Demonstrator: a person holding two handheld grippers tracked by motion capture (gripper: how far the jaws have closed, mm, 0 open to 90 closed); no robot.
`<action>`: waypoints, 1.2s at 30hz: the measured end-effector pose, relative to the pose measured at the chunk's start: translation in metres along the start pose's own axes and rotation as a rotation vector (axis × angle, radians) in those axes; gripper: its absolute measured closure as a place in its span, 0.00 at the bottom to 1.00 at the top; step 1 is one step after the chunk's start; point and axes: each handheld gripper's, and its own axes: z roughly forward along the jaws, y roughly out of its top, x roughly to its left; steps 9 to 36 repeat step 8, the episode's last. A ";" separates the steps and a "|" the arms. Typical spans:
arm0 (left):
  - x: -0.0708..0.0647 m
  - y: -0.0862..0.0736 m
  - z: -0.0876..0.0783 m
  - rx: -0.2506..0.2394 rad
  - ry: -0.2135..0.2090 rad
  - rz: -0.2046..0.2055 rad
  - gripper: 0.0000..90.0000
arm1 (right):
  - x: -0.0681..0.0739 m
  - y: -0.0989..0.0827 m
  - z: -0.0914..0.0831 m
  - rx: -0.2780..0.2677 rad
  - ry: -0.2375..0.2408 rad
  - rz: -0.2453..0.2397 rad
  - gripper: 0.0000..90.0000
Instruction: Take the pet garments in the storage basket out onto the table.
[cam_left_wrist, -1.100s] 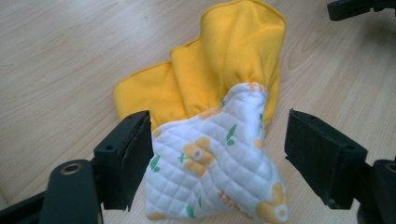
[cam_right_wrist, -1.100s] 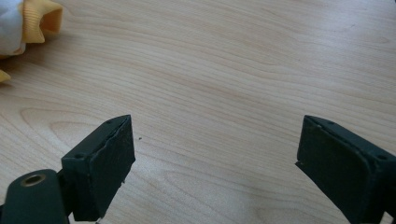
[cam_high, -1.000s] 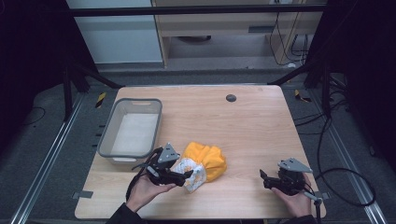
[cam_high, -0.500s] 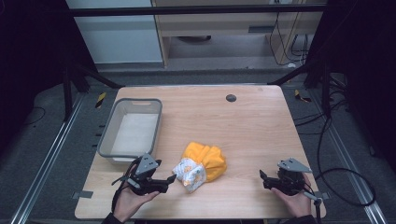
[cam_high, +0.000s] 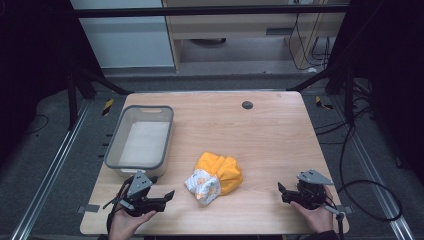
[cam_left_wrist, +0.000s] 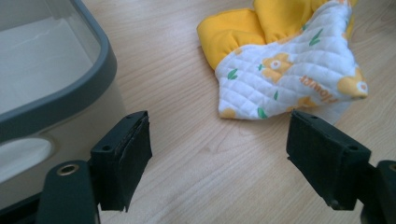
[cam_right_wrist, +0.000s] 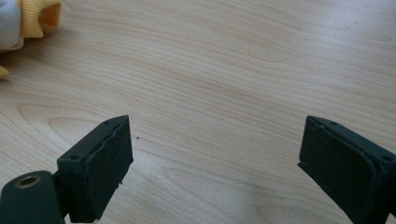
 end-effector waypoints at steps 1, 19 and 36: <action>0.001 -0.003 0.000 0.004 0.000 0.006 0.24 | 0.000 0.000 0.000 0.001 -0.001 0.000 0.11; 0.008 -0.011 0.002 0.027 0.014 0.003 0.25 | 0.000 0.000 0.000 0.000 -0.004 0.010 0.10; 0.008 -0.011 0.002 0.027 0.014 0.003 0.25 | 0.000 0.000 0.000 0.000 -0.004 0.010 0.10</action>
